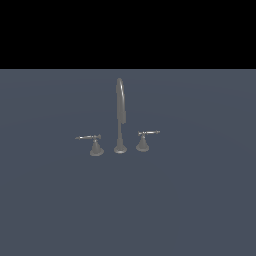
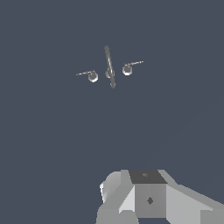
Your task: Turn on the faucet by rotating a designated handle.
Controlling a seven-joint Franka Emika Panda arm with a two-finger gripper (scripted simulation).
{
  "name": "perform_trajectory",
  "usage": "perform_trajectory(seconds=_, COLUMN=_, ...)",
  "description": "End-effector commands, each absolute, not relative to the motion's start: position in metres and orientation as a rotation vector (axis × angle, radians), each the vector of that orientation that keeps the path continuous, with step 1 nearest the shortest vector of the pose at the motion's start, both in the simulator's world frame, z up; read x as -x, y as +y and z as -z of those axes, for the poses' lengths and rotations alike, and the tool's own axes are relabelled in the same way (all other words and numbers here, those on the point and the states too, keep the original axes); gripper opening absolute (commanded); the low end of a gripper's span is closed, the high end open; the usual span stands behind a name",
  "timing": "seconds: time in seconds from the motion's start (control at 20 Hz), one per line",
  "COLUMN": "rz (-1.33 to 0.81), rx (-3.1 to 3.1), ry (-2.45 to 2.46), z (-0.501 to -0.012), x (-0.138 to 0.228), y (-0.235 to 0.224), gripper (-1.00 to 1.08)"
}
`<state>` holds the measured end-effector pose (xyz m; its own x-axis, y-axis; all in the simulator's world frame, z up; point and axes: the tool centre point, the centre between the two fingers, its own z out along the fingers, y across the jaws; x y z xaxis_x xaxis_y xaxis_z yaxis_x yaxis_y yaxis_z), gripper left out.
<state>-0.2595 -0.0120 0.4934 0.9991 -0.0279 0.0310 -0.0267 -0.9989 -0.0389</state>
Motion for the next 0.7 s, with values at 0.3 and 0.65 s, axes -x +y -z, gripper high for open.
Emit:
perform_trajectory(seconds=0.3, rz=0.057, rx=3.103, ry=-0.011, z=-0.498, x=0.256, y=0.004, gripper=-1.0)
perform_trajectory(seconds=0.65, rz=0.061, rx=3.104, ry=-0.037, z=-0.501, x=0.257, y=0.009, gripper=-1.0)
